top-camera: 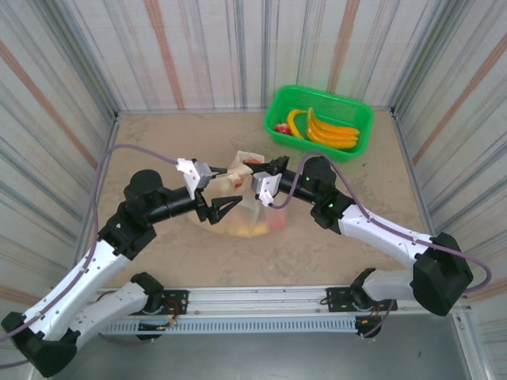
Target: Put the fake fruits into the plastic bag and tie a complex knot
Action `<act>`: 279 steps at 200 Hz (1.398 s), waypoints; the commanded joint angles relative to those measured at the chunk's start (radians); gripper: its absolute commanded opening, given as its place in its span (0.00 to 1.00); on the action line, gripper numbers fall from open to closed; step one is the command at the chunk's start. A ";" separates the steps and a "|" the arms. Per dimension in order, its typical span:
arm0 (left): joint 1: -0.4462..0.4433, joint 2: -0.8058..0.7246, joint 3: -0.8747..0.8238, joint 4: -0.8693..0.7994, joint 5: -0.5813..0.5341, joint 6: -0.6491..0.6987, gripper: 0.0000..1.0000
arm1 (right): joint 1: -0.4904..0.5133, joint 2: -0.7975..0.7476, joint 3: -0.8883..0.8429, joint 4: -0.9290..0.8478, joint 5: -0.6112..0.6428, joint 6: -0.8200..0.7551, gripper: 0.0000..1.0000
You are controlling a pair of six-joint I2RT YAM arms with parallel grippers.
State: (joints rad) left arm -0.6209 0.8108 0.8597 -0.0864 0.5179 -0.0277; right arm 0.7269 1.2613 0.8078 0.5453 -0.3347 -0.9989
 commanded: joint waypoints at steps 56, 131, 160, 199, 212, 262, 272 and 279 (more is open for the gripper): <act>0.029 -0.012 0.062 -0.116 -0.129 -0.024 0.97 | -0.094 0.005 0.000 -0.185 -0.035 0.003 0.00; 0.029 -0.104 0.007 -0.207 -0.066 0.047 0.99 | -0.100 -0.048 0.032 -0.477 -0.221 -0.132 0.00; 0.029 -0.069 0.041 -0.215 -0.102 0.037 0.99 | -0.050 -0.038 0.025 -0.509 -0.167 -0.193 0.00; 0.029 0.033 0.077 -0.312 0.032 0.031 0.99 | 0.011 -0.037 -0.045 -0.366 -0.014 -0.261 0.00; 0.009 0.090 0.106 -0.383 0.071 0.047 0.99 | 0.011 -0.040 -0.037 -0.375 -0.017 -0.243 0.00; -0.044 0.139 0.153 -0.342 -0.194 -0.026 0.99 | 0.027 -0.062 -0.041 -0.398 -0.055 -0.242 0.00; -0.006 0.140 0.160 -0.308 -0.158 -0.086 0.99 | 0.032 -0.067 -0.051 -0.394 -0.053 -0.242 0.00; 0.026 0.140 0.161 -0.278 -0.128 -0.140 0.99 | 0.035 -0.072 -0.059 -0.391 -0.054 -0.242 0.00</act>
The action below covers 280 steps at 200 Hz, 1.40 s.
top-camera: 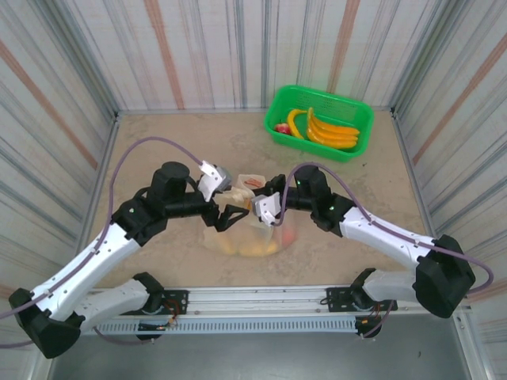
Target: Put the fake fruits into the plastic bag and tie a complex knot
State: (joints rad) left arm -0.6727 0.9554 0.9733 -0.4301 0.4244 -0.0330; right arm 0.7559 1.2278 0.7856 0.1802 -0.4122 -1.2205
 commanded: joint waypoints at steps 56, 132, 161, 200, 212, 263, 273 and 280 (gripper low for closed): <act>0.282 0.037 0.029 0.084 0.053 -0.357 0.99 | 0.019 -0.062 -0.057 -0.014 0.038 0.022 0.00; 0.343 -0.071 -0.076 0.169 0.009 -0.516 0.99 | -0.003 -0.083 -0.065 -0.021 0.016 0.062 0.00; 0.315 -0.046 -0.261 0.658 -0.013 -0.885 0.99 | 0.017 -0.045 -0.056 -0.001 0.016 0.071 0.00; 0.223 -0.005 -0.202 0.760 -0.279 -0.832 0.99 | 0.036 -0.018 -0.031 -0.014 -0.004 0.077 0.00; 0.236 -0.019 -0.212 0.800 -0.349 -0.839 0.99 | 0.038 -0.016 -0.028 -0.021 -0.010 0.078 0.00; 0.233 0.017 0.032 0.317 -0.214 -0.518 0.99 | 0.046 -0.036 -0.067 0.105 0.113 -0.017 0.00; 0.223 0.042 0.046 0.282 -0.138 -0.468 0.99 | 0.046 -0.040 -0.069 0.126 0.136 -0.039 0.00; 0.216 0.066 0.052 0.258 -0.081 -0.441 0.99 | 0.044 -0.044 -0.063 0.130 0.144 -0.058 0.00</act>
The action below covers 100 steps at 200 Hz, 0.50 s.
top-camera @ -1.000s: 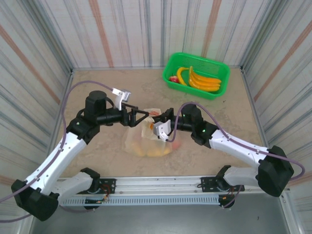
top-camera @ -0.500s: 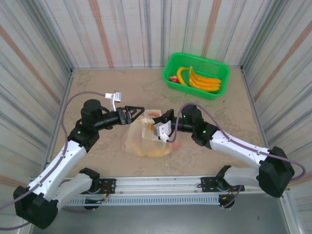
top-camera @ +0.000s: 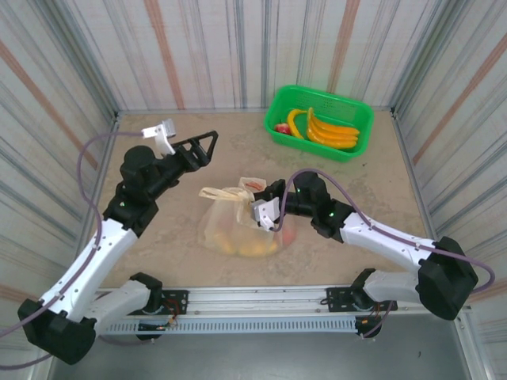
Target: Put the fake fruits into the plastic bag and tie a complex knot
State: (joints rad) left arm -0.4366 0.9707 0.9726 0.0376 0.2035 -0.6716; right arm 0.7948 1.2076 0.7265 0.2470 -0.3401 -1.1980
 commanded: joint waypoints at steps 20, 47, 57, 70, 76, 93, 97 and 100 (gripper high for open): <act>-0.048 0.123 0.089 -0.322 0.278 0.261 0.99 | -0.001 -0.039 0.018 0.050 0.085 -0.123 0.00; -0.095 0.180 0.104 -0.433 0.339 0.323 0.96 | -0.004 -0.068 0.037 0.021 0.067 -0.157 0.00; -0.094 0.193 0.104 -0.463 0.355 0.330 0.92 | -0.003 -0.077 0.038 0.014 0.067 -0.168 0.00; -0.094 0.207 0.105 -0.490 0.394 0.341 0.85 | 0.000 -0.087 0.038 0.010 0.067 -0.175 0.00; -0.094 0.213 0.103 -0.496 0.415 0.337 0.80 | 0.004 -0.093 0.036 0.006 0.066 -0.175 0.00; -0.094 0.237 0.091 -0.491 0.495 0.305 0.61 | 0.016 -0.101 0.023 -0.007 0.080 -0.200 0.00; -0.095 0.243 0.086 -0.484 0.515 0.296 0.54 | 0.018 -0.103 0.019 -0.006 0.084 -0.207 0.00; -0.096 0.248 0.085 -0.481 0.524 0.288 0.50 | 0.019 -0.104 0.014 -0.007 0.086 -0.209 0.00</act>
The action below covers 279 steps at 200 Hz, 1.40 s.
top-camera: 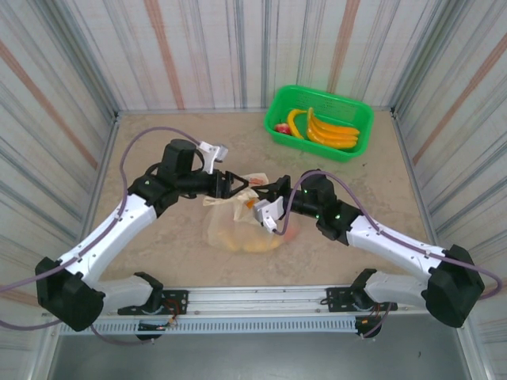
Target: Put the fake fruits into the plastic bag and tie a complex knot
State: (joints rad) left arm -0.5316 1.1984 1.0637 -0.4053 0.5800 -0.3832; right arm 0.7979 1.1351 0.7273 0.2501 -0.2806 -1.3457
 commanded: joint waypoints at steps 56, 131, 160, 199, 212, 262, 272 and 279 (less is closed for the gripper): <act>0.016 -0.010 -0.080 0.050 0.082 -0.087 0.00 | 0.045 -0.064 -0.058 0.035 0.074 -0.104 0.00; 0.057 -0.072 -0.163 0.014 -0.071 -0.069 0.00 | 0.110 -0.073 -0.102 0.078 0.162 -0.153 0.00; -0.019 -0.046 -0.145 0.016 -0.029 -0.043 0.00 | 0.117 -0.043 -0.085 0.138 0.174 -0.128 0.00; -0.030 -0.069 -0.115 -0.050 -0.113 -0.025 0.17 | 0.118 0.022 -0.047 0.251 0.183 -0.063 0.00; 0.006 -0.091 -0.120 -0.052 -0.097 -0.034 0.22 | 0.120 0.038 -0.033 0.274 0.185 -0.061 0.00; 0.047 -0.096 -0.095 -0.050 0.049 -0.064 0.23 | 0.111 0.108 0.004 0.420 0.161 0.019 0.00; 0.052 -0.107 -0.091 -0.049 0.035 -0.062 0.24 | 0.105 0.125 0.007 0.475 0.156 0.051 0.00; 0.054 -0.114 -0.094 -0.032 0.043 -0.070 0.24 | 0.100 0.141 0.007 0.516 0.154 0.076 0.00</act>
State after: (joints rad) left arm -0.4866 1.1194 0.9356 -0.4313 0.5842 -0.4496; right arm 0.9085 1.2427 0.6945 0.5686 -0.1070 -1.3708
